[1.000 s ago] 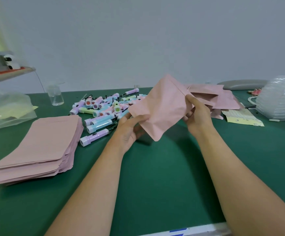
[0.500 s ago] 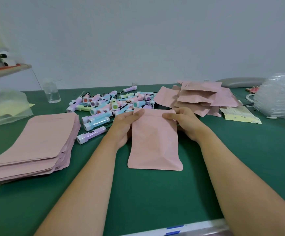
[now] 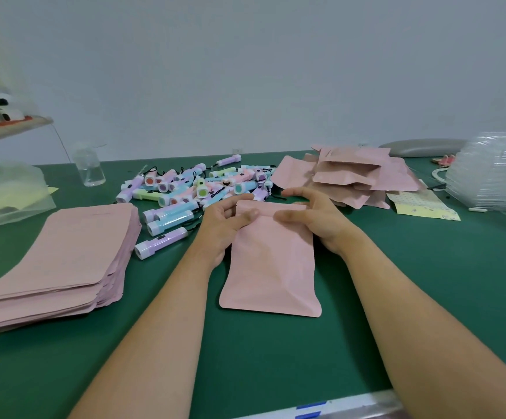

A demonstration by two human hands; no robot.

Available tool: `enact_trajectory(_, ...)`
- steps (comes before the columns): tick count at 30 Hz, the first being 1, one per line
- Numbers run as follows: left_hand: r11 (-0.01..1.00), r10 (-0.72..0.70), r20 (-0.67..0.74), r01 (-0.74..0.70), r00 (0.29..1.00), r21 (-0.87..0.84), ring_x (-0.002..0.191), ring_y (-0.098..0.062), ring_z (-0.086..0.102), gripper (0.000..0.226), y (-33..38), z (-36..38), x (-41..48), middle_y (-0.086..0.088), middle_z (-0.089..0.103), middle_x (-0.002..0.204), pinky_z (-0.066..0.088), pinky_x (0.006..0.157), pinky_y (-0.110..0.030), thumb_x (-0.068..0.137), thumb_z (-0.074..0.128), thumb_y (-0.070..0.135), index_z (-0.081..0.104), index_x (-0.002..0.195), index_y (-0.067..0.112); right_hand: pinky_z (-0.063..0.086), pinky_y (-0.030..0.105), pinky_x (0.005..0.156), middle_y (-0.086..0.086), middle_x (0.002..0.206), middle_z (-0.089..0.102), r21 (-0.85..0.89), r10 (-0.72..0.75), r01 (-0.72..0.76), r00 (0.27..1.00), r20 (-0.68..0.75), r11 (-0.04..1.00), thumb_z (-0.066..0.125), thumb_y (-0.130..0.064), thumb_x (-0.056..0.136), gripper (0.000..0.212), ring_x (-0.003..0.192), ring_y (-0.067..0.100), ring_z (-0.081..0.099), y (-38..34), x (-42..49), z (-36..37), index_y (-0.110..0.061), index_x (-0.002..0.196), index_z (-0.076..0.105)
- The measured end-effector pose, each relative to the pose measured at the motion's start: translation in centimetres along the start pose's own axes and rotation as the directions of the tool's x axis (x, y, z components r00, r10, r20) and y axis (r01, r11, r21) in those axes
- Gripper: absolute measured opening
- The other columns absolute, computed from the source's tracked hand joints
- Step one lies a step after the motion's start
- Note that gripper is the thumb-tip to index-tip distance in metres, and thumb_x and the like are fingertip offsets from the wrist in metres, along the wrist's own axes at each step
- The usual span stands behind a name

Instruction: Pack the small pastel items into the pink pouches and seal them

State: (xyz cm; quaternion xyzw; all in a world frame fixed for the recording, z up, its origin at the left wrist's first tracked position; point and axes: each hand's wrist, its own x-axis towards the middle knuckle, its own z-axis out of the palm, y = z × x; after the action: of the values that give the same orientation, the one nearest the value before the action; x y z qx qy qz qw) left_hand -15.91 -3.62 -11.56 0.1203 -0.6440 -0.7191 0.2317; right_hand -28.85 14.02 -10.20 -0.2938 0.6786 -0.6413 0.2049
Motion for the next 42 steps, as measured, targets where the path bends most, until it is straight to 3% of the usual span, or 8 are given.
enact_trajectory(5, 0.998, -0.046, 0.045, 0.043, 0.998, 0.052, 0.094, -0.02, 0.079, 0.044, 0.4, 0.1, -0.2, 0.0, 0.081, 0.105, 0.065, 0.077, -0.034, 0.081, 0.091, 0.024, 0.075, 0.122, 0.024, 0.059, 0.035, 0.072, 0.019, 0.098, 0.075, -0.03, -0.035, 0.036, 0.999, 0.032, 0.999, 0.094, -0.017, 0.064, 0.051, 0.079, 0.025, 0.073, -0.4, -0.2, 0.0, -0.023, 0.109, 0.071)
enact_trajectory(13, 0.994, 0.026, 0.016, -0.028, 1.0, 0.108, 0.098, -0.016, 0.077, 0.061, 0.3, -0.1, -0.3, -0.003, 0.071, 0.126, 0.064, 0.076, -0.031, 0.074, 0.095, 0.029, 0.069, 0.128, 0.039, 0.059, 0.053, 0.094, 0.008, 0.111, 0.077, -0.063, -0.07, 0.073, 0.996, 0.049, 0.995, 0.094, -0.024, 0.068, 0.047, 0.099, 0.031, 0.075, -0.7, -0.5, 0.8, -0.027, 0.111, 0.075)
enact_trajectory(17, 0.989, 0.027, 0.019, -0.029, 0.999, 0.143, 0.094, -0.012, 0.077, 0.052, 0.3, 0.4, 0.0, 0.001, 0.077, 0.115, 0.062, 0.072, -0.025, 0.077, 0.093, 0.035, 0.073, 0.124, 0.033, 0.059, 0.048, 0.095, 0.003, 0.119, 0.073, -0.115, -0.102, 0.099, 0.995, -0.022, 0.988, 0.093, -0.02, 0.072, 0.049, 0.101, 0.024, 0.074, -0.9, -0.7, 0.7, -0.025, 0.116, 0.072)
enact_trajectory(22, 0.989, 0.023, -0.023, -0.02, 0.999, 0.143, 0.1, -0.031, 0.076, 0.038, 0.0, 1.0, 0.0, -0.009, 0.081, 0.102, 0.058, 0.093, -0.047, 0.09, 0.08, 0.044, 0.081, 0.102, 0.009, 0.06, 0.043, 0.091, -0.002, 0.113, 0.071, -0.121, -0.162, 0.148, 0.979, -0.12, 0.982, 0.094, -0.018, 0.072, 0.046, 0.099, 0.023, 0.074, -0.8, -0.4, -0.6, -0.025, 0.113, 0.073)
enact_trajectory(28, 0.965, 0.182, -0.077, -0.162, 0.98, 0.207, 0.082, -0.03, 0.073, 0.034, -0.4, 2.4, 0.3, -0.017, 0.08, 0.092, 0.061, 0.075, -0.039, 0.093, 0.079, 0.037, 0.081, 0.092, 0.003, 0.062, 0.037, 0.087, 0.0, 0.117, 0.071, -0.154, -0.141, 0.125, 0.985, -0.096, 0.98, 0.095, -0.035, 0.069, 0.047, 0.099, 0.02, 0.073, -0.4, -0.2, -2.1, -0.033, 0.111, 0.073)
enact_trajectory(32, 0.966, 0.194, -0.046, -0.183, 0.98, 0.183, 0.088, -0.03, 0.079, 0.024, -0.7, 2.7, 0.3, -0.008, 0.082, 0.095, 0.064, 0.074, -0.038, 0.096, 0.075, 0.037, 0.082, 0.098, 0.014, 0.062, 0.046, 0.088, 0.012, 0.111, 0.076, -0.023, -0.072, 0.07, 0.993, -0.088, 0.997, 0.098, -0.026, 0.067, 0.054, 0.096, 0.03, 0.076, 0.4, -0.1, -2.4, -0.025, 0.114, 0.072)
enact_trajectory(36, 0.975, 0.163, 0.049, -0.168, 0.985, 0.143, 0.096, -0.026, 0.078, 0.015, -0.6, 2.5, 0.2, -0.003, 0.082, 0.103, 0.063, 0.072, -0.025, 0.092, 0.081, 0.036, 0.083, 0.1, 0.023, 0.061, 0.036, 0.086, 0.002, 0.117, 0.072, 0.003, -0.094, 0.095, 0.988, -0.124, 0.995, 0.096, -0.018, 0.07, 0.054, 0.097, 0.022, 0.076, 0.1, -0.3, -2.4, -0.024, 0.117, 0.071)
enact_trajectory(42, 0.975, 0.161, -0.048, -0.152, 0.986, 0.16, 0.114, -0.023, 0.072, 0.057, -0.7, 1.9, 0.5, -0.001, 0.074, 0.125, 0.06, 0.098, -0.046, 0.072, 0.095, 0.039, 0.072, 0.123, 0.034, 0.059, 0.024, 0.072, -0.002, 0.114, 0.076, -0.11, -0.074, 0.072, 0.997, -0.016, 0.991, 0.089, -0.027, 0.079, 0.041, 0.092, 0.01, 0.074, -0.9, -1.1, -1.2, -0.026, 0.117, 0.074)
